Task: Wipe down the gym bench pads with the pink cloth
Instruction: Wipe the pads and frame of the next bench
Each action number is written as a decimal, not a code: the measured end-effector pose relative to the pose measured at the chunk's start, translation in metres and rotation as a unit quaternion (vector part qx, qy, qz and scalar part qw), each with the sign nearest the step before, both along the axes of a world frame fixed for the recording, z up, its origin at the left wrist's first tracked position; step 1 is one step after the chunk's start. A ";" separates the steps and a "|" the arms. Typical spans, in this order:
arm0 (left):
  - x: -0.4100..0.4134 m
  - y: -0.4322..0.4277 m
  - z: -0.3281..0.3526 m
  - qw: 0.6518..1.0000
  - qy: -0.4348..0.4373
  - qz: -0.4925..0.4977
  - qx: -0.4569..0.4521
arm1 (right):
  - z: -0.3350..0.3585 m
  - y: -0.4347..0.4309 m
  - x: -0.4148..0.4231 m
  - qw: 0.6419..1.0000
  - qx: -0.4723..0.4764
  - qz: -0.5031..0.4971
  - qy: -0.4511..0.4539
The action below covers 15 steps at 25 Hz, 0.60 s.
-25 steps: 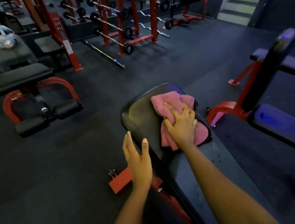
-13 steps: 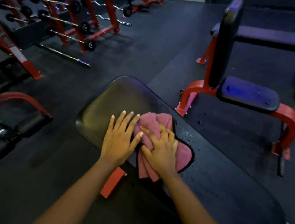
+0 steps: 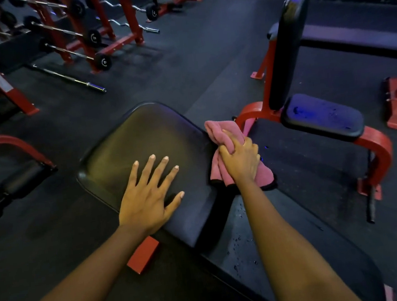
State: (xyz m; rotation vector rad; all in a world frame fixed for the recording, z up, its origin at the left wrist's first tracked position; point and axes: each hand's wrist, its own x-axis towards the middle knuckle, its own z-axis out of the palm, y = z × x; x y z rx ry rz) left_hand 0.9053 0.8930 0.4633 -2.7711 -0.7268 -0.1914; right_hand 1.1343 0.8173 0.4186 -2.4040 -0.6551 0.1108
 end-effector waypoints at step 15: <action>0.027 -0.073 -0.024 0.989 0.028 -0.071 -0.126 | -0.055 -0.168 -0.159 0.992 -0.004 0.117 -0.039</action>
